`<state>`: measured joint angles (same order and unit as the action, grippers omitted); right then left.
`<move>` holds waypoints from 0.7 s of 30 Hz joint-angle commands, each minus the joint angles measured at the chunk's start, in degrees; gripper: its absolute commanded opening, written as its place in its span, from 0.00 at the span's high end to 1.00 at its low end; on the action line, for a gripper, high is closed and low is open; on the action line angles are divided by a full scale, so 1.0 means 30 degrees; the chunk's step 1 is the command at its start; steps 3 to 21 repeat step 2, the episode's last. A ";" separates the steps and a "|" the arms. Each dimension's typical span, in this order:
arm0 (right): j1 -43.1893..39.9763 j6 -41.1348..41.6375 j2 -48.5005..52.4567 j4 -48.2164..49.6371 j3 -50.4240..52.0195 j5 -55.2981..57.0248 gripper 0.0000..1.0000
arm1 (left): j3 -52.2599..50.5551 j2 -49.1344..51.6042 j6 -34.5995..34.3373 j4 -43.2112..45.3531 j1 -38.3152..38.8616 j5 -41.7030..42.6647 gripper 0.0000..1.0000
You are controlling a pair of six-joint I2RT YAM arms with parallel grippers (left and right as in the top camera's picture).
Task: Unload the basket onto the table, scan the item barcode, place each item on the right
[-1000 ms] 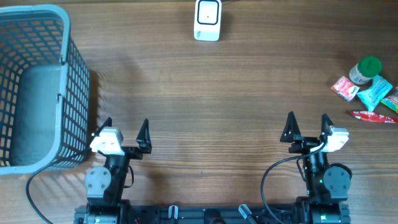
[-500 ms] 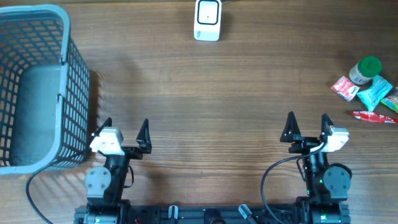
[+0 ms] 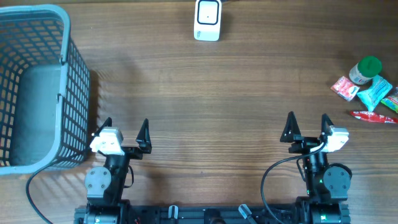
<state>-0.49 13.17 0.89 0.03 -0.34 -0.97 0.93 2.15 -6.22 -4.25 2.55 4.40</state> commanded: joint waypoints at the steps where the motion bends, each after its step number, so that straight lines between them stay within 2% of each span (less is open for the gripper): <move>1: -0.0109 0.0168 -0.0153 0.0109 0.0015 0.0328 0.00 | -0.0204 -0.0066 0.0437 0.0066 0.0066 0.0015 0.00; 21: -0.0109 0.0168 -0.0153 0.0102 0.0015 0.0328 0.00 | -0.0204 -0.0066 0.0437 0.0066 0.0066 0.0015 0.00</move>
